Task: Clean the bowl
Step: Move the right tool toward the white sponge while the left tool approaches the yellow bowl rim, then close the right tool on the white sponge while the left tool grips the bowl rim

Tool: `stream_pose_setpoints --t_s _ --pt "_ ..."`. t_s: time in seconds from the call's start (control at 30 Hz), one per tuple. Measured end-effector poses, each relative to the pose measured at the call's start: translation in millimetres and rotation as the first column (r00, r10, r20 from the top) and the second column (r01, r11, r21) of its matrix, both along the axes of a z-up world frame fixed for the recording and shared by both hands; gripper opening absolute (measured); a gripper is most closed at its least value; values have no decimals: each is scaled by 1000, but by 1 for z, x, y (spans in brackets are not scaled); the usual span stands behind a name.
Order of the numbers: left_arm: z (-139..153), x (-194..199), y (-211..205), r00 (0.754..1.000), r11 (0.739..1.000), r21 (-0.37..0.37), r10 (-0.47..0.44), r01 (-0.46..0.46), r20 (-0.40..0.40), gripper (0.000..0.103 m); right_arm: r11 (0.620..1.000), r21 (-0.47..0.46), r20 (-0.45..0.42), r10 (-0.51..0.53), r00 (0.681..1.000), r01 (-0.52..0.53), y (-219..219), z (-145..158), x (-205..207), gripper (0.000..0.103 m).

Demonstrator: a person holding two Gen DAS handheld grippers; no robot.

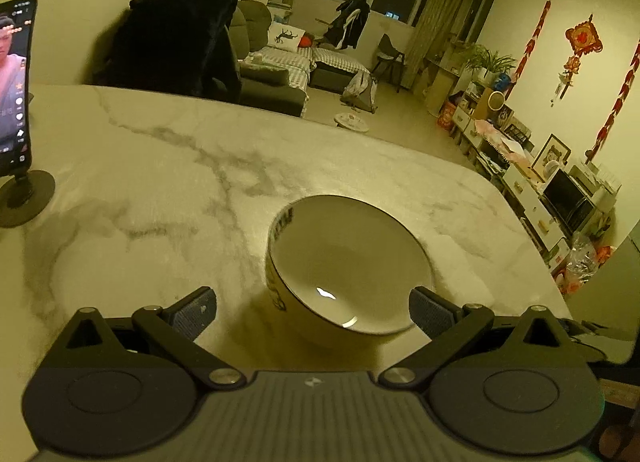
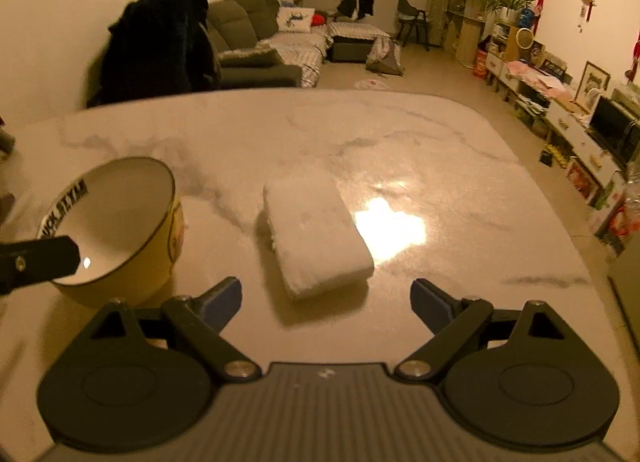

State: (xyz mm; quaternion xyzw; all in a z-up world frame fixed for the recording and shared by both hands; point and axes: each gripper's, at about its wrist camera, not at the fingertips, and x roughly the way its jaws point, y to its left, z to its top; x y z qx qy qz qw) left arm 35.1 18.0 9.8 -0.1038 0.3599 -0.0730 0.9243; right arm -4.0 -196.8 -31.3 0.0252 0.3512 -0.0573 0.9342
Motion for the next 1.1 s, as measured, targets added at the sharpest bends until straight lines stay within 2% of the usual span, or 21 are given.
stream_pose_setpoints --t_s 0.1,0.23,0.37,0.47,0.53,0.57,0.6,0.73,0.77,0.83,0.87,0.9,1.03,1.1 --pt "-1 10 5 999 999 28 37 -37 1 102 1000 17 47 9 999 -9 -7 -1 -7 93" --pt "-8 24 6 999 1000 5 1 -1 -51 102 999 24 58 24 998 -26 -12 1 -4 90" --pt "-15 35 7 996 999 -22 -28 27 -89 102 995 -31 49 98 994 -97 -8 1 -3 72" --pt "-21 44 6 994 999 -23 -41 39 -100 100 987 -48 41 158 987 -156 -9 0 3 67" --pt "-26 49 6 994 999 -8 -42 41 -105 92 981 -57 39 186 982 -184 -11 -2 3 66" --pt "-28 50 6 993 999 -2 -43 43 -107 85 979 -63 37 197 980 -194 -12 -3 2 66" --pt "-30 52 6 993 999 -1 -47 47 -109 73 977 -69 33 206 978 -203 -11 -4 1 66" --pt "-35 57 10 994 999 -8 -45 44 -98 46 970 -93 26 227 974 -223 -9 -10 1 65" --pt "-36 58 11 995 999 -19 -44 43 -93 29 970 -98 31 226 974 -223 -9 -11 0 63" --pt "-38 60 16 995 998 -63 -36 31 -90 23 969 -105 38 227 973 -222 -7 -13 -1 60" --pt "-38 59 15 996 998 -60 -31 27 -82 18 969 -114 41 226 973 -220 -8 -14 -4 55" --pt "-38 59 16 998 999 -51 -21 18 -63 16 968 -128 43 222 974 -215 -8 -15 -4 48" --pt "-37 55 11 1000 1000 -4 -7 7 -15 12 968 -143 63 215 974 -205 -11 -15 -4 44" --pt "-33 50 7 1000 999 35 2 -3 29 11 971 -120 81 217 973 -206 -14 -13 -6 36"
